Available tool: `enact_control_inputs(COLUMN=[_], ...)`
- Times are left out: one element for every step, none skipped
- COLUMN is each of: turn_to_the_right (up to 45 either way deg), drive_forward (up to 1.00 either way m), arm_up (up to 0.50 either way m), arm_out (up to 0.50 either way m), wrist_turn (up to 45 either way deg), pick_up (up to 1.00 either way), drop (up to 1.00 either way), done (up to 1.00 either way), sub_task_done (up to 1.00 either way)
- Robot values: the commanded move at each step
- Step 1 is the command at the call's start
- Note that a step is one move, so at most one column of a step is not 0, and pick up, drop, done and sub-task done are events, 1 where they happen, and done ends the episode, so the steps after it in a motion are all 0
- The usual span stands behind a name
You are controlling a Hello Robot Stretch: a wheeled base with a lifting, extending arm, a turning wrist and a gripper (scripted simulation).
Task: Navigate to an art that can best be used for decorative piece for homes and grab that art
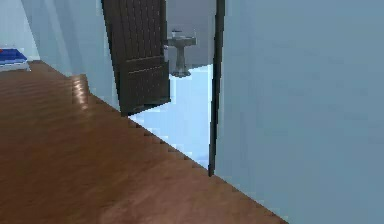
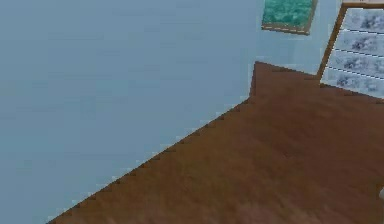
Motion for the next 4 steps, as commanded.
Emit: enact_control_inputs(turn_to_the_right=[-24.0, 0.0, 0.0, 39.0], drive_forward=[0.0, 1.0, 0.55, 0.0], arm_up=[0.0, 0.0, 0.0, 0.0], arm_out=[0.0, 0.0, 0.0, 0.0], wrist_turn=[0.0, 0.0, 0.0, 0.0], pick_up=[0.0, 0.0, 0.0, 0.0], drop=[0.0, 0.0, 0.0, 0.0], done=[0.0, 0.0, 0.0, 0.0], sub_task_done=[0.0, 0.0, 0.0, 0.0])
